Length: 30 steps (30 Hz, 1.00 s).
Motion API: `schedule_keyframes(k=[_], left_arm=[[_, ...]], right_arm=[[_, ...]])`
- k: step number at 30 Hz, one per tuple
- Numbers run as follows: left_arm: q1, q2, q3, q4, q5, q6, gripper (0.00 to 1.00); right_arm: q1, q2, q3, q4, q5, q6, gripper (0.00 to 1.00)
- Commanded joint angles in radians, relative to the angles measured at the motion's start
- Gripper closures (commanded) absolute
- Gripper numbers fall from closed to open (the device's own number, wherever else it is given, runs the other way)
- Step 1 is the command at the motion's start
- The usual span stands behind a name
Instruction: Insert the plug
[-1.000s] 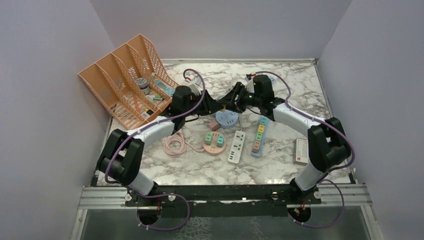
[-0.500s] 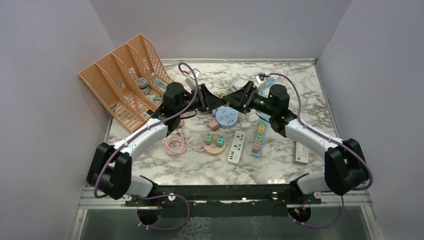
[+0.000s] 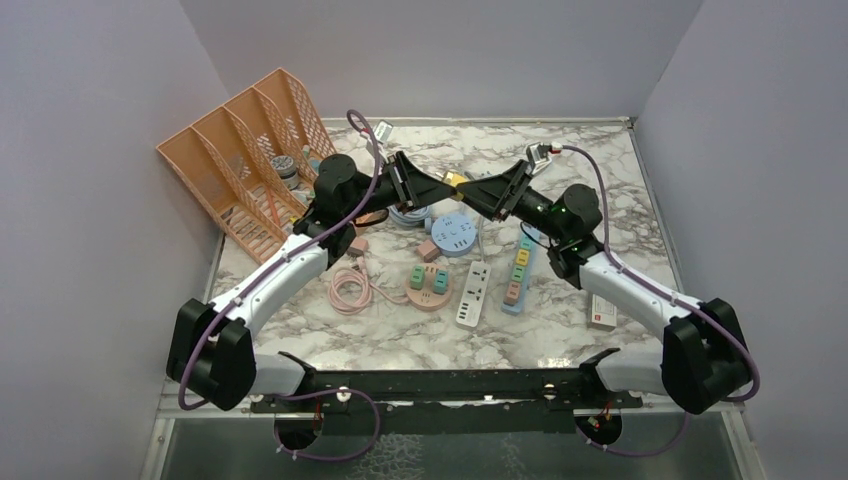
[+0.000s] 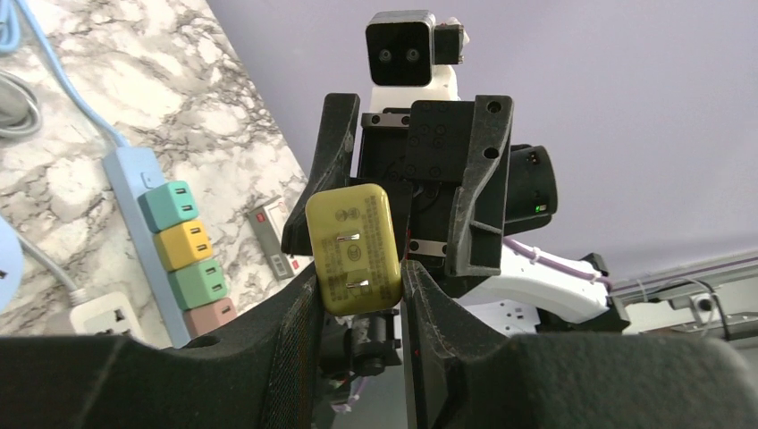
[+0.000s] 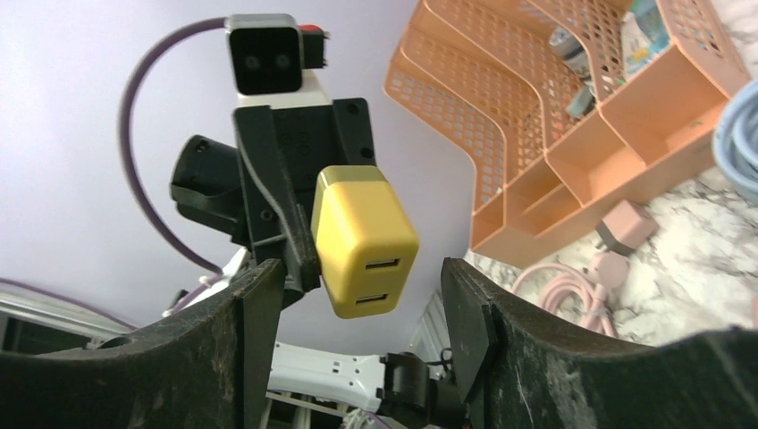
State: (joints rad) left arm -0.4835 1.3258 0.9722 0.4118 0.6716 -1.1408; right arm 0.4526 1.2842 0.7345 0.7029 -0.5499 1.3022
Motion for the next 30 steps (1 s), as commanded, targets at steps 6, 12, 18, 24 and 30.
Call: schedule_keyframes(k=[6,12,18,24,30], left_arm=[[0.005,-0.063,0.021,0.037,0.043,-0.066,0.95],[0.004,-0.055,0.031,0.04,0.041,-0.07,0.95],[0.005,-0.04,0.044,0.045,0.036,-0.073,0.95],[0.005,-0.03,0.039,0.048,0.023,-0.076,0.94],[0.018,-0.066,-0.022,0.03,-0.006,-0.026,0.46]], right_arm=[[0.006,-0.028,0.028,0.058,0.058,0.08,0.39],[0.006,0.019,0.085,0.026,-0.026,0.073,0.48],[0.006,0.066,0.089,0.075,-0.113,0.102,0.53],[0.006,0.074,0.074,0.077,-0.115,0.1,0.74],[0.002,0.076,0.113,-0.112,-0.065,-0.009,0.99]])
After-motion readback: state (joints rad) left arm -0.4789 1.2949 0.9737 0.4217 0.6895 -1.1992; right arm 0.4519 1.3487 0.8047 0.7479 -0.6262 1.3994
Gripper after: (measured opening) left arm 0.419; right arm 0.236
